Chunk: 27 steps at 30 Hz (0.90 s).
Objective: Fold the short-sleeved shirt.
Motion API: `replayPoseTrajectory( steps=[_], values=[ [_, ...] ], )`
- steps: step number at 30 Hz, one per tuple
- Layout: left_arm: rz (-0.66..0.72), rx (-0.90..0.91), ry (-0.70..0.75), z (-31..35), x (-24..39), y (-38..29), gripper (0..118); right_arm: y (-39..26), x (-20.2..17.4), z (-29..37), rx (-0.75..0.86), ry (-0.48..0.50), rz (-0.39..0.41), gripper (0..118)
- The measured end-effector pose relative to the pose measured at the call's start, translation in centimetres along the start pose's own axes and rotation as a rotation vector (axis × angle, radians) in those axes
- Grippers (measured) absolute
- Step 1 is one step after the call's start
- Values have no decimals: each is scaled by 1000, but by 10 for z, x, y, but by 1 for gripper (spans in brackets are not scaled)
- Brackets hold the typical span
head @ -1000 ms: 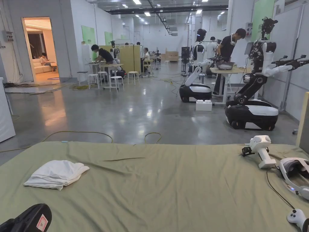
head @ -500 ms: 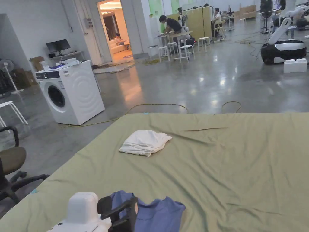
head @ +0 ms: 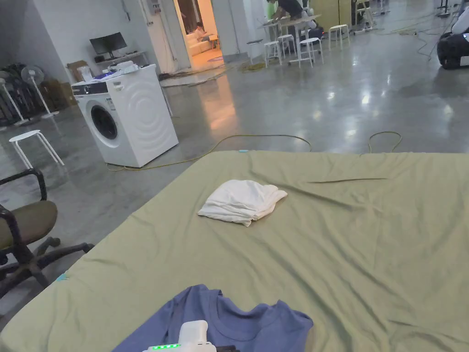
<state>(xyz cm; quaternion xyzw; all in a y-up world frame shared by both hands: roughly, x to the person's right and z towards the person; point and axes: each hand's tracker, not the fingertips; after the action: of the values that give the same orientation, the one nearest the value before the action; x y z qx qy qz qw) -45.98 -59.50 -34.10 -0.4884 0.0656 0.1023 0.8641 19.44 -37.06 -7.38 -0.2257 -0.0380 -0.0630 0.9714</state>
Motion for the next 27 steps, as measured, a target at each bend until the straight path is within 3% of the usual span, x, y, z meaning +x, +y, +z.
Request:
replayPoseTrajectory(
  steps=[4,7,9,11,14,16,18,22,24,27],
  values=[
    [-54,17,29,-4,5,3,90,-9,2,-10,-48,-14,-4,0],
    [-86,13,41,1,6,7,77,-13,1,-12,-63,-5,-17,0],
    [-101,13,43,4,8,11,60,-12,-2,-9,-57,6,-24,0],
    [-121,19,109,15,15,15,0,-11,-2,-2,-41,19,-23,0],
    [-32,3,49,15,7,13,0,-10,0,10,-16,24,8,0],
    [97,98,-72,42,9,19,0,-11,5,20,-3,10,31,0],
    [126,216,-140,76,15,33,0,-14,16,27,1,12,30,0],
    [47,365,-290,131,50,80,0,-19,36,41,20,2,-54,0],
    [5,420,-363,161,98,104,0,-21,45,52,51,-3,-95,0],
    [-223,457,-407,184,187,130,0,-24,56,66,74,-23,-117,0]
  ],
)
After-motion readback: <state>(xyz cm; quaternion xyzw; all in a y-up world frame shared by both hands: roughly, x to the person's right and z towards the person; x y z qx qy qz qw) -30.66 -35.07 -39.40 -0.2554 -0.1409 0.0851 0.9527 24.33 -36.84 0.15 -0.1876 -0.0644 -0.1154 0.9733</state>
